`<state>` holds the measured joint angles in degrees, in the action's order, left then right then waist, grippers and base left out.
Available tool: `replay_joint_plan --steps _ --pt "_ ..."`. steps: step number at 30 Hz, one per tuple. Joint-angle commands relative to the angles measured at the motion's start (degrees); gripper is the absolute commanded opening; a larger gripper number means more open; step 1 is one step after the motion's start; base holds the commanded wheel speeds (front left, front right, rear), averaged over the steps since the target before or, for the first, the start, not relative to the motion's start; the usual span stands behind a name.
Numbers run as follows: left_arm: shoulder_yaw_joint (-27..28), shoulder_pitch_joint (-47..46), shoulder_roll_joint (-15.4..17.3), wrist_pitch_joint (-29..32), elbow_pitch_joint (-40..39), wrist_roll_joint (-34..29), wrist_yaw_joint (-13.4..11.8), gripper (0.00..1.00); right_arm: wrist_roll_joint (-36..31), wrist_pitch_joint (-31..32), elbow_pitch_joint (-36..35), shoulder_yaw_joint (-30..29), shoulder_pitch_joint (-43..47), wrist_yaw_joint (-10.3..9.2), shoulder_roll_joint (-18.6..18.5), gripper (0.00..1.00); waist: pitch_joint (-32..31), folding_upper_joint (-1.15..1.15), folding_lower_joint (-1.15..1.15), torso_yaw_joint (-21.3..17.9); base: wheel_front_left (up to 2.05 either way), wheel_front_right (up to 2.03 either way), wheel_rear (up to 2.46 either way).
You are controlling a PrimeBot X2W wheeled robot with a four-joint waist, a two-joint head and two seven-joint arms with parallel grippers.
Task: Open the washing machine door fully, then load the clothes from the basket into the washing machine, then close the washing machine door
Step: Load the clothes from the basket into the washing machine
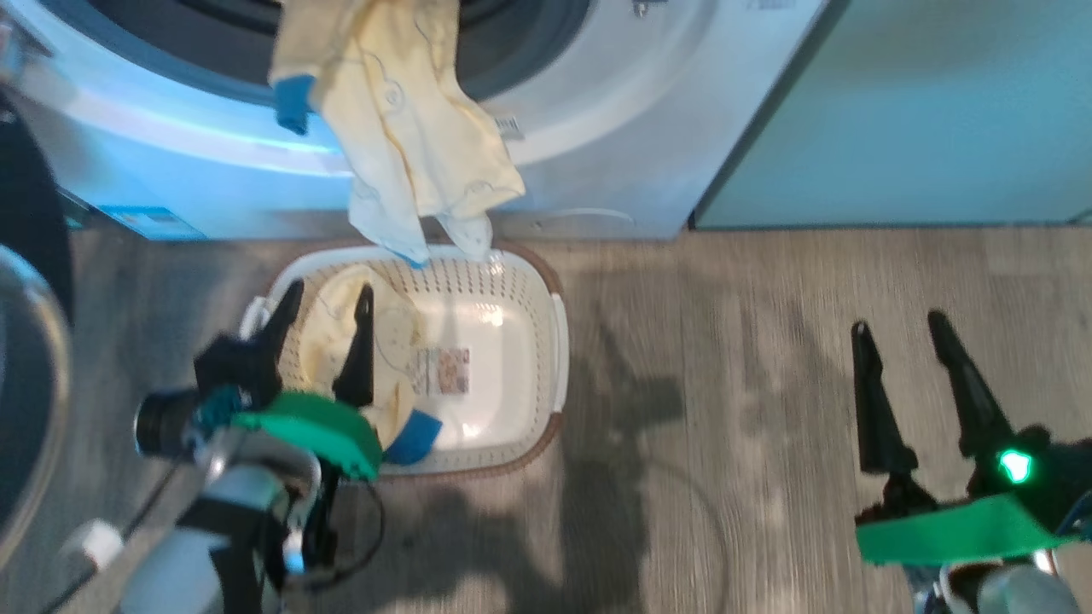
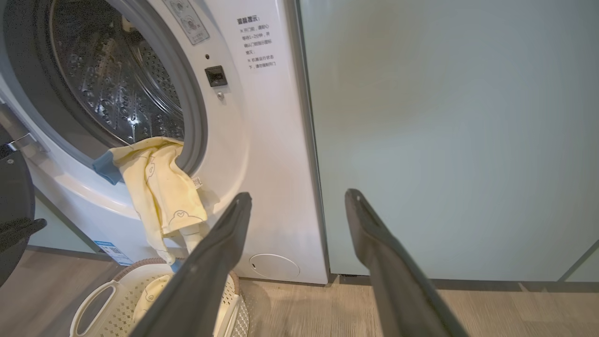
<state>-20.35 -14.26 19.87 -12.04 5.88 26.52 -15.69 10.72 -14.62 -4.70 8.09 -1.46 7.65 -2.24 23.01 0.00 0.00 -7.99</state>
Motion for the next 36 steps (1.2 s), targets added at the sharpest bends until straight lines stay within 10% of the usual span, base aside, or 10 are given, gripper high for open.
replay_joint_plan --steps 1,33,36 --pt "2.46 -3.06 0.65 -0.08 -0.09 0.57 0.48 1.0 0.58 -0.38 -2.22 1.31 -2.15 -0.16 -0.64 1.0 2.72 0.0 0.0 -1.41 0.0 0.0 0.0" --pt "5.05 -32.29 0.2 -2.94 31.31 0.6 14.85 1.0 7.3 -0.38 -2.16 4.1 -9.45 -0.16 -0.64 1.0 15.68 0.0 0.0 -10.31 0.0 0.0 0.0" --pt "5.15 -33.1 0.21 -2.95 32.31 0.13 15.12 0.0 7.77 -0.38 -2.09 4.44 -9.69 -0.16 -0.64 1.0 15.73 0.0 0.0 -10.69 0.0 0.0 0.0"
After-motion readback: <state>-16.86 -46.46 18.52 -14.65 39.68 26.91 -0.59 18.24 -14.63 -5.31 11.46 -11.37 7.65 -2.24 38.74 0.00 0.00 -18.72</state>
